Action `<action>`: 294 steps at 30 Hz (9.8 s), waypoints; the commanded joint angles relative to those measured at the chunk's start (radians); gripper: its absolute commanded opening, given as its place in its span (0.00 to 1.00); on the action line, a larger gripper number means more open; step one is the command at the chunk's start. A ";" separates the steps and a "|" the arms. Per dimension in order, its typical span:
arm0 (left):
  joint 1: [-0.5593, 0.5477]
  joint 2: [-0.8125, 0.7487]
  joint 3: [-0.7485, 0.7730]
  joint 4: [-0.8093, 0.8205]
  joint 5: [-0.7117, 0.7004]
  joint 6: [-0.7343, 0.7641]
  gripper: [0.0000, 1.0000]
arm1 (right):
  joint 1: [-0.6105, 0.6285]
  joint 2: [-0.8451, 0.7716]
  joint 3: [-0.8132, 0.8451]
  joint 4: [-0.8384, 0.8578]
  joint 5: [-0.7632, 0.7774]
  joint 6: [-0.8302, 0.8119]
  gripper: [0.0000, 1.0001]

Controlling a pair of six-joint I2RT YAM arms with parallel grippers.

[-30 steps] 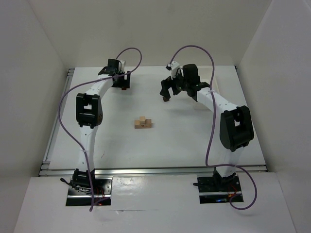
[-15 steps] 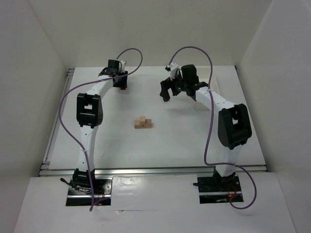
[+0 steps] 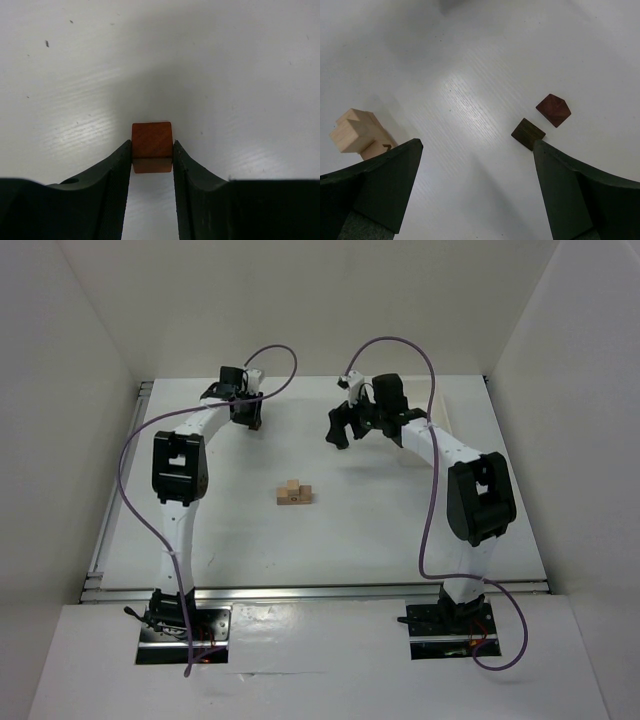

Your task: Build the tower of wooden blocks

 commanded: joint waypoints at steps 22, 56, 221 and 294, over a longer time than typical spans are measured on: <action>-0.047 -0.565 -0.510 -0.421 0.654 0.895 0.02 | -0.034 -0.093 0.035 -0.169 -0.288 -0.396 1.00; -0.195 -0.716 -0.596 -0.444 0.596 0.954 0.02 | 0.015 -0.133 0.026 -0.191 -0.075 -0.414 1.00; -0.051 -1.056 -0.610 0.144 -0.026 0.178 1.00 | -0.034 -0.211 -0.083 0.061 0.114 -0.396 1.00; -0.100 -1.331 -1.064 -0.018 -0.274 -0.461 0.97 | -0.108 0.508 0.407 0.020 -0.237 -0.605 0.13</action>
